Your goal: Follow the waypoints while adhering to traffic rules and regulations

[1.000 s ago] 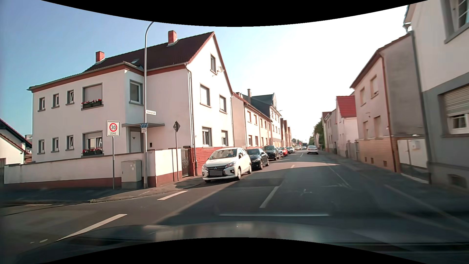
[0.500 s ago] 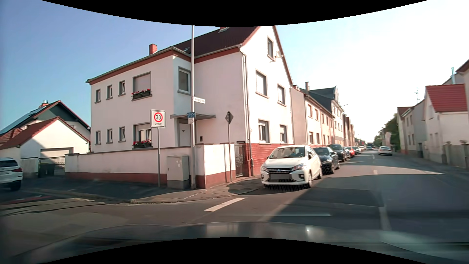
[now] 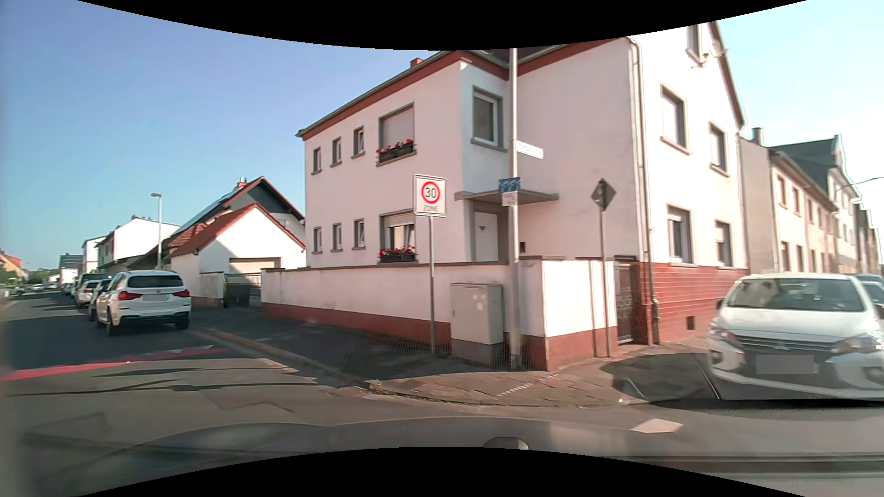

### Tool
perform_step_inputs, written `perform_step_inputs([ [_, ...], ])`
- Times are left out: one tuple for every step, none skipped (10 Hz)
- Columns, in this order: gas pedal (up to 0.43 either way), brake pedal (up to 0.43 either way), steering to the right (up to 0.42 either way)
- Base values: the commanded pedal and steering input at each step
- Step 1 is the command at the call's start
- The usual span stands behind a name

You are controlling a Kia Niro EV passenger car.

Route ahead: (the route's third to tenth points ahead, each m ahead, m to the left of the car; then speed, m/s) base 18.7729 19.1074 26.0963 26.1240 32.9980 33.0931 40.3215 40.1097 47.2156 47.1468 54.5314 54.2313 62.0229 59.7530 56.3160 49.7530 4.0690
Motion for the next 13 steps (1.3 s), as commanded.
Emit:
perform_step_inputs([
  [0.0, 0.0, -0.656],
  [0.0, 0.0, -0.656],
  [0.0, 0.0, -0.656],
  [0.0, 0.0, -0.655],
  [0.0, 0.0, -0.648],
  [0.0, 0.0, -0.644],
  [0.008, 0.0, -0.642],
  [0.008, 0.0, -0.641],
  [0.008, 0.0, -0.635],
  [0.02, 0.0, -0.615],
  [0.02, 0.0, -0.589],
  [0.02, 0.0, -0.544],
  [0.02, 0.0, -0.494],
])
